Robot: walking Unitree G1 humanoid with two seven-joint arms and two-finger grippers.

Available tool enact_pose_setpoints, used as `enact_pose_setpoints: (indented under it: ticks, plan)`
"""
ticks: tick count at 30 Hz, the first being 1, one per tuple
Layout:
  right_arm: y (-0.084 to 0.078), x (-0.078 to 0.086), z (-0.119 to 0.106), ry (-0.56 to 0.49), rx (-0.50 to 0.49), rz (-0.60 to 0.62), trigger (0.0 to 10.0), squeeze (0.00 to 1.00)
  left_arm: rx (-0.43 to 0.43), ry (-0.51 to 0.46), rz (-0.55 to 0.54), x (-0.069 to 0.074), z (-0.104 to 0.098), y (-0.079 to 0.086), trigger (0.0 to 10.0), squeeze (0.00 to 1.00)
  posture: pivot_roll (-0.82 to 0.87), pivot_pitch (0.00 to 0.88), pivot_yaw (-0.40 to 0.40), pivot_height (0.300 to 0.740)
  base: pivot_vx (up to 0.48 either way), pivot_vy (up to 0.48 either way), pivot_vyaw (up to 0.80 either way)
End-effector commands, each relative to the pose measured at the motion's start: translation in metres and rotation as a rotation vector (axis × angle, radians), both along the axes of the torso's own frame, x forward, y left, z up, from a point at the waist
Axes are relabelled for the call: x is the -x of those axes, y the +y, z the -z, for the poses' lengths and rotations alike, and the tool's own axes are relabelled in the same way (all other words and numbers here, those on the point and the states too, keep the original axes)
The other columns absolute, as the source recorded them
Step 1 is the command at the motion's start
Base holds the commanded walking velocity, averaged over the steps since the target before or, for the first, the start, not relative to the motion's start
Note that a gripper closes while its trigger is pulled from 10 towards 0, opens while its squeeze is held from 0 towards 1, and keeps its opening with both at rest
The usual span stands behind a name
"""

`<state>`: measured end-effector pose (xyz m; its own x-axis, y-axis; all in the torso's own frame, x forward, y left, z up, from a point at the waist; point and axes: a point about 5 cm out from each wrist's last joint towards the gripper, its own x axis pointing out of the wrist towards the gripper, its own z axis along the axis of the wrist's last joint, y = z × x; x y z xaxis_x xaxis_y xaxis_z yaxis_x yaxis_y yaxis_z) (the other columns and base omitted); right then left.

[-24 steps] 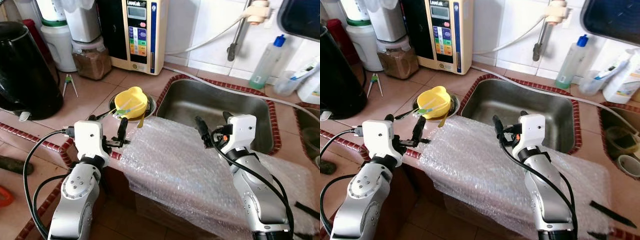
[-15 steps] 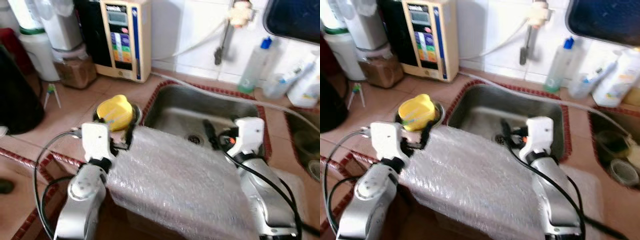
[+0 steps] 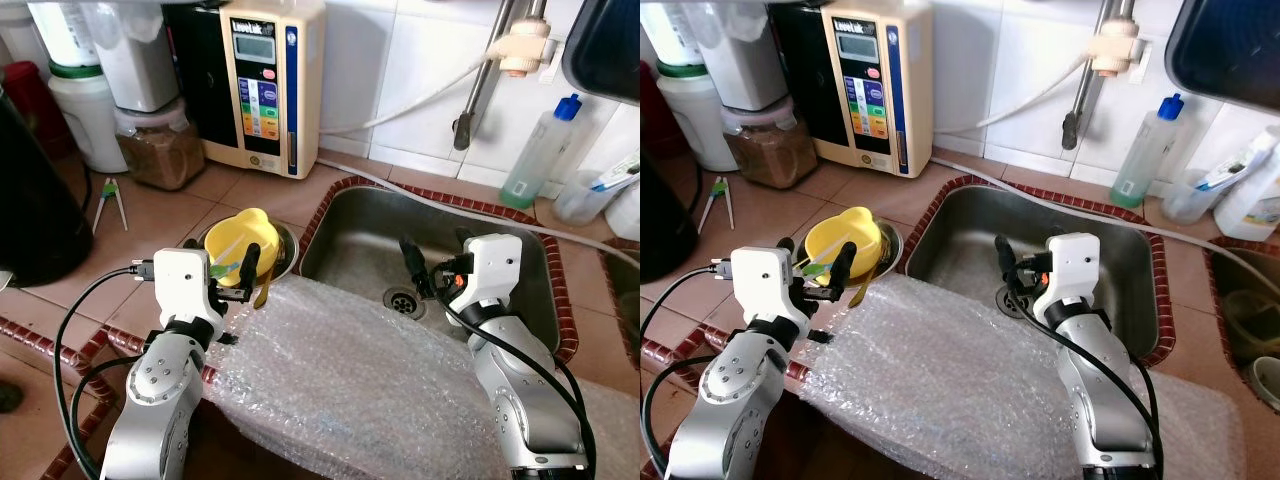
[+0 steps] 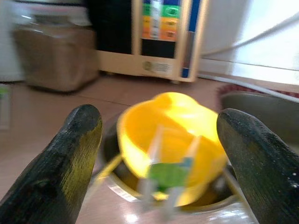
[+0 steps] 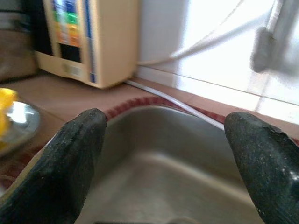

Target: Kitchen organization

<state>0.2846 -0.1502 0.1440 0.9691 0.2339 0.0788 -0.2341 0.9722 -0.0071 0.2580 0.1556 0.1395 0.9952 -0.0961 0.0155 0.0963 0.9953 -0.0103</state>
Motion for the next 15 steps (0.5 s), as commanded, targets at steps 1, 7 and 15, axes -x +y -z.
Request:
enact_pose_setpoints:
  ticks: [1,7,15]
  plan:
    - [0.001,0.0,-0.004,-0.015,0.004,-0.011,10.0,0.0,-0.014,-0.01,-0.019,0.001,-0.003,0.002,10.0,0.0,0.01,0.0,-0.03,0.74,0.0,0.0,0.0]
    - [0.003,0.001,-0.005,-0.007,-0.013,-0.041,10.0,0.0,-0.074,-0.012,-0.083,0.003,-0.003,0.011,10.0,0.0,0.0,0.001,-0.029,0.74,0.0,0.0,0.0]
    - [0.028,0.019,-0.011,0.047,-0.087,-0.321,10.0,0.0,-0.048,0.024,-0.035,0.007,0.006,0.012,10.0,0.0,0.0,0.002,-0.034,0.74,0.0,0.0,0.0]
